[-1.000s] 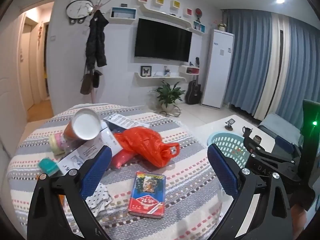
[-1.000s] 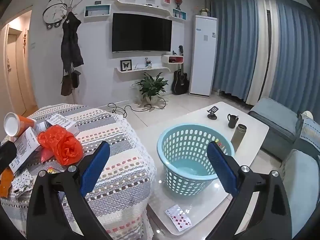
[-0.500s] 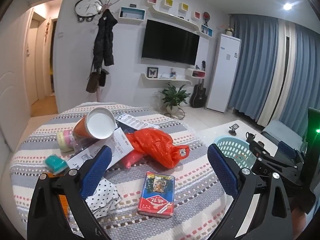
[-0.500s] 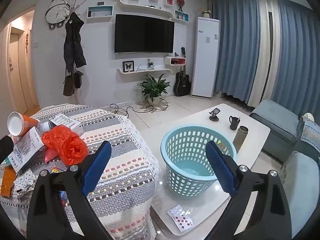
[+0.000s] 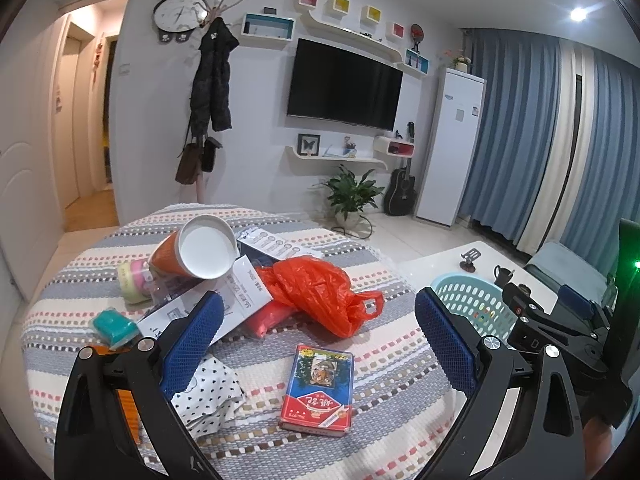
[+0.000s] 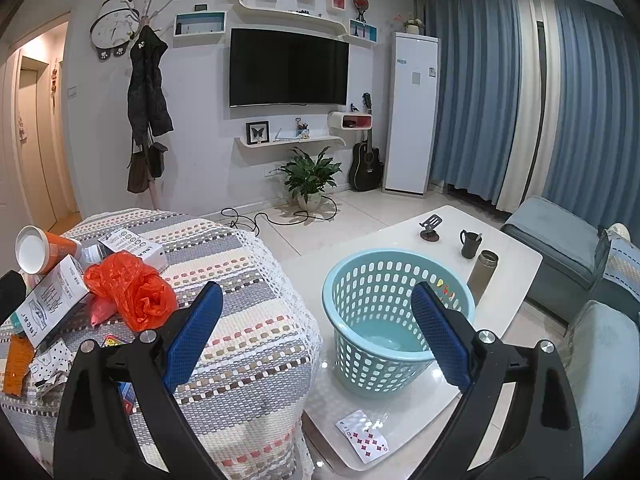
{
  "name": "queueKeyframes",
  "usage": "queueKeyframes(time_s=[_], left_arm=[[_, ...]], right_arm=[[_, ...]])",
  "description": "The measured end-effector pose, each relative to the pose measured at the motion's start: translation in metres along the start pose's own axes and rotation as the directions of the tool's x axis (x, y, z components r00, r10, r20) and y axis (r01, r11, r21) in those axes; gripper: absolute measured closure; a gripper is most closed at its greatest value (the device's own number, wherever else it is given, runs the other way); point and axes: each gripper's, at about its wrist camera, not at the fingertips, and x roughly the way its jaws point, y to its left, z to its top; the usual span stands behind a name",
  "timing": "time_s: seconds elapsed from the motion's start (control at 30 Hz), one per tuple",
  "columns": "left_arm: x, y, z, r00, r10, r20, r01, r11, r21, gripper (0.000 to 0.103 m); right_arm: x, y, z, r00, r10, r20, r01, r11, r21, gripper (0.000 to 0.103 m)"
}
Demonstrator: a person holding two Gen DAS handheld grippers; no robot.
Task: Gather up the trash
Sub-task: 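Move both tools toward the trash on the striped bedspread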
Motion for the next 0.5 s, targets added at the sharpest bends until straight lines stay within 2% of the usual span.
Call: queueKeyframes(time_s=[0.2, 0.5], left_arm=[[0.003, 0.003, 0.002, 1.000, 0.017, 0.003, -0.017, 1.000, -0.002, 0.010], [0.004, 0.021, 0.009, 0.999, 0.051, 0.018, -0.051, 0.998, -0.039, 0.009]], right_arm=[[0.001, 0.001, -0.001, 1.000, -0.001, 0.002, 0.001, 1.000, 0.001, 0.013], [0.007, 0.003, 0.003, 1.000, 0.011, 0.006, -0.011, 1.000, 0.010, 0.020]])
